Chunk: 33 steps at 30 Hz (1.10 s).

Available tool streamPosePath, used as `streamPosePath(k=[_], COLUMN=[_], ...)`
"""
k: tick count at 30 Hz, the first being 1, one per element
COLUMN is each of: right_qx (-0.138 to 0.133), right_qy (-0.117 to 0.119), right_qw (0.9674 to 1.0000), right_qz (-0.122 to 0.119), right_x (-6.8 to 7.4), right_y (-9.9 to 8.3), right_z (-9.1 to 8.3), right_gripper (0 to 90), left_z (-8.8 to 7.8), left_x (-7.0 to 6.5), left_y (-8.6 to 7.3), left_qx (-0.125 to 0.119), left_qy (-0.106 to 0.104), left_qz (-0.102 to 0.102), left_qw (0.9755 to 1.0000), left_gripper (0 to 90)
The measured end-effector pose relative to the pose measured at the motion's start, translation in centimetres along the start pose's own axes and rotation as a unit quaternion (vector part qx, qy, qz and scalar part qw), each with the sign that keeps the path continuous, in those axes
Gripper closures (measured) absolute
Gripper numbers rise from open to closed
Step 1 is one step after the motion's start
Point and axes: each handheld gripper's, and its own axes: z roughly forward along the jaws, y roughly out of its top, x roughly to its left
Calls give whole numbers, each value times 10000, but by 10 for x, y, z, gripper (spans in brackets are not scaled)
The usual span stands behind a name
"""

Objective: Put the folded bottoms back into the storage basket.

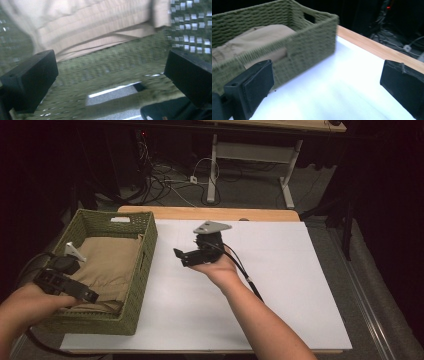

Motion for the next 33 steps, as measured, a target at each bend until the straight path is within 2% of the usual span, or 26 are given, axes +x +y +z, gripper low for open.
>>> streamPosePath(k=[5,9,14,18,21,24,26,29,33], right_qx=[-16,-63,-46,-85,-91,-56,-60,-74,-103], right_qy=[-236,-468,-720,-858,-1012,-1189,-1277,-1316,-1411], right_qw=[9997,9989,9974,9961,9945,9926,9915,9909,9897], right_qz=[42,14,15,201,264,238,225,288,242], right_x=[-19,-32,-47,-59,-65,-67,-67,-66,-61], right_y=[-29,-51,-83,-109,-126,-140,-151,-162,-175], right_z=[-33,-62,-99,-124,-141,-155,-163,-171,-179], right_gripper=[4,4,4,4,4,4,4,4,4], left_z=[-5,-9,-7,-3,4,14,22,37,60], left_x=[-29,-55,-87,-110,-125,-139,-149,-165,-181], left_y=[11,20,34,45,53,64,70,79,89], left_qx=[24,-58,-106,-134,-57,-63,-66,-39,10], left_qy=[101,76,56,-45,-8,-71,-164,-232,-329], left_qz=[200,415,730,997,1169,1311,1457,1611,1787], left_qw=[9997,9991,9973,9949,9931,9913,9892,9867,9834], left_gripper=[0,0,0,0,0,0,0,0,0])
